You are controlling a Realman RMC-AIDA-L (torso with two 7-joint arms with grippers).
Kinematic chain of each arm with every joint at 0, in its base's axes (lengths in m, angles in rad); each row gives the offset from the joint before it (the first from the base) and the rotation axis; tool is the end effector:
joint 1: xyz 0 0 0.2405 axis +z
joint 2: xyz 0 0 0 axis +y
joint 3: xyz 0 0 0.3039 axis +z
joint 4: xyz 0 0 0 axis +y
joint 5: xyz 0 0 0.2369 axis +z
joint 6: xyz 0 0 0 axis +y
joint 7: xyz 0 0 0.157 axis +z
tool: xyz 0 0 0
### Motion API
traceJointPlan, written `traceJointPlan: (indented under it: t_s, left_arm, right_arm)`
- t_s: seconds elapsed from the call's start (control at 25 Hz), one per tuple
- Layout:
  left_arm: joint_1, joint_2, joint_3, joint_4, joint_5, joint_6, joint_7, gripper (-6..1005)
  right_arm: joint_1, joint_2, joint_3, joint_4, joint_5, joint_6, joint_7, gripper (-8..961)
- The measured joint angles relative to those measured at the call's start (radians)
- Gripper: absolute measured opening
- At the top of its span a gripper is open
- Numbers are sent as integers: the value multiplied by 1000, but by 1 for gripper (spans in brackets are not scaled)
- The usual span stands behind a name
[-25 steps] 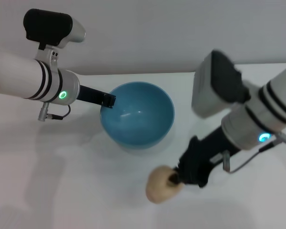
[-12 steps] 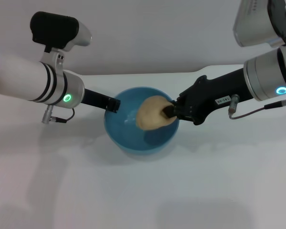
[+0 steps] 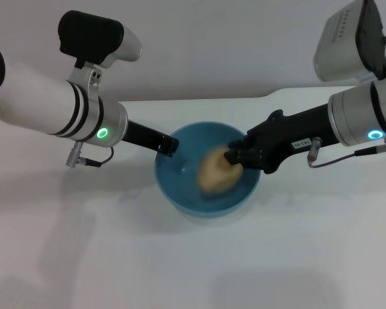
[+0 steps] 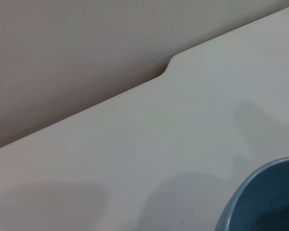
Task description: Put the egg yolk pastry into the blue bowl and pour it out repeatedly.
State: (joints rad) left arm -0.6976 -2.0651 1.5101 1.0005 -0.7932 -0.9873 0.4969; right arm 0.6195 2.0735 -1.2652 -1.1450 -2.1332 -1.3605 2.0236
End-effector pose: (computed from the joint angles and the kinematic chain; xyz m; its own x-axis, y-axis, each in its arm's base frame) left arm -0.1997 0.4647 -0.0934 0.7238 0.6745 0.1454 0.6595 -0.6144 -0.4330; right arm 0.1859 0.4287 -0.0482 0.9360 -0.3291 -0.1247 -0.3494 -0.9118 -0.2159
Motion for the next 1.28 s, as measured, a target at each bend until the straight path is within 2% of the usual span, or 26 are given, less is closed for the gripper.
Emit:
traceJointPlan:
  t_s: [0.12, 0.28, 0.4, 0.6, 0.72, 0.8, 0.84, 0.92, 0.96, 1.0, 1.04, 1.08, 1.12, 1.16, 1.28]
  left_arm:
    - [4, 3, 7, 3, -5, 0, 0, 14]
    - [14, 3, 8, 4, -6, 1, 2, 14]
    - [26, 3, 8, 9, -6, 11, 9, 14]
    - [53, 3, 57, 30, -8, 74, 18, 14]
    - [82, 3, 139, 73, -8, 175, 32, 13]
    - [118, 2, 226, 110, -7, 296, 47, 13]
    - [118, 2, 226, 110, -7, 296, 47, 13]
    - [193, 2, 436, 140, 2, 671, 91, 13]
    - [203, 1, 467, 138, 2, 739, 101, 13]
    - [219, 0, 524, 130, 3, 860, 118, 13]
    - [231, -3, 581, 115, 4, 992, 138, 13]
    - [239, -6, 662, 79, 4, 1181, 163, 13]
    - [239, -6, 662, 79, 4, 1181, 163, 13]
    - [239, -7, 691, 63, 4, 1241, 170, 13]
    - [233, -10, 796, -5, 3, 1515, 223, 13]
  right_arm:
    - [-11, 1, 18, -19, 1, 1, 0, 44]
    - [-39, 2, 107, -56, 31, -6, 10, 116]
    - [-79, 4, 201, -90, 89, -11, 11, 318]
    - [-154, 7, 386, -102, 165, -17, 11, 502]
    - [-195, 9, 466, -74, 170, -19, 8, 500]
    - [-216, 10, 506, -40, 170, -22, 7, 498]
    - [-226, 9, 525, -20, 170, -22, 7, 497]
    - [-246, 9, 557, 22, 170, -22, 3, 496]
    - [-252, 8, 569, 37, 170, -21, -1, 495]
    - [-258, 6, 586, 55, 170, -21, -8, 494]
    - [-263, 5, 598, 69, 170, -21, -15, 493]
    - [-273, 4, 617, 86, 170, -24, -25, 493]
    - [-273, 4, 617, 86, 170, -24, -25, 492]
    - [-280, 4, 625, 90, 170, -25, -27, 491]
    - [-300, 5, 653, 101, 170, -26, -30, 489]
